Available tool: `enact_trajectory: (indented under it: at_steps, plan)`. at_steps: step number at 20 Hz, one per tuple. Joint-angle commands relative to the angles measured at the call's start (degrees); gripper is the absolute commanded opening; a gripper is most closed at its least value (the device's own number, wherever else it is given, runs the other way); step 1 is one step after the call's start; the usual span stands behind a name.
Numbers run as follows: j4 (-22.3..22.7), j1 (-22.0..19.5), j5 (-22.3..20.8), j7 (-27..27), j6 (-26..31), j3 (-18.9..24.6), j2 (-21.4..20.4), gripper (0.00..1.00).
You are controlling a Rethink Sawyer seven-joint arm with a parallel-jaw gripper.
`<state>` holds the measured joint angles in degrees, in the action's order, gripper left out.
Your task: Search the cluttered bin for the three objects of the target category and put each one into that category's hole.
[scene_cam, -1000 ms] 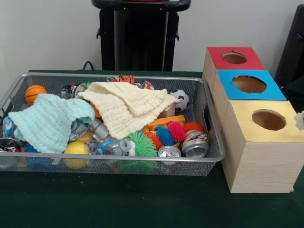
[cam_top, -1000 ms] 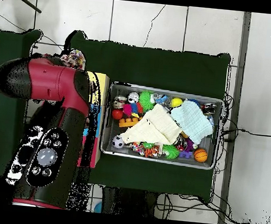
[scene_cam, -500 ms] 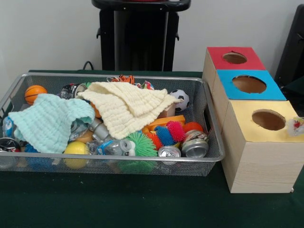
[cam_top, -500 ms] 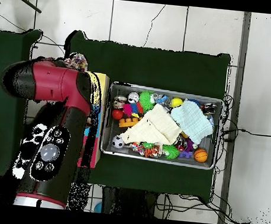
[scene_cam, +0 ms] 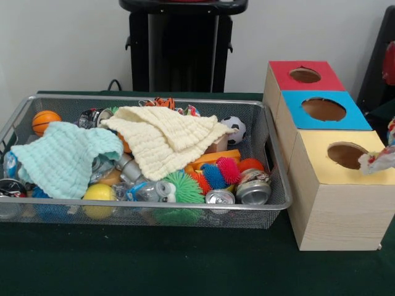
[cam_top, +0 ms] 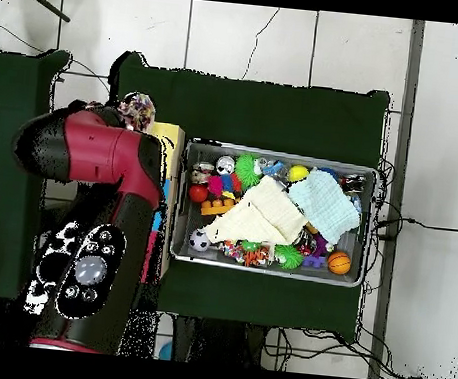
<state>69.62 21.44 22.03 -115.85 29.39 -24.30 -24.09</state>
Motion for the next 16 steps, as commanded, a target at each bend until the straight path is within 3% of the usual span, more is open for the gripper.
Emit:
enact_trajectory:
  at_steps: [1,9,16]
  plan:
    - [13.71,-4.22,-2.82,-4.73,-5.73,7.87,-3.16,0.0]
    - [17.8,-6.75,-5.07,-2.56,-7.79,9.01,-5.56,0.0]
    - [16.75,-6.18,-6.9,-4.12,-6.36,8.26,-5.26,0.0]
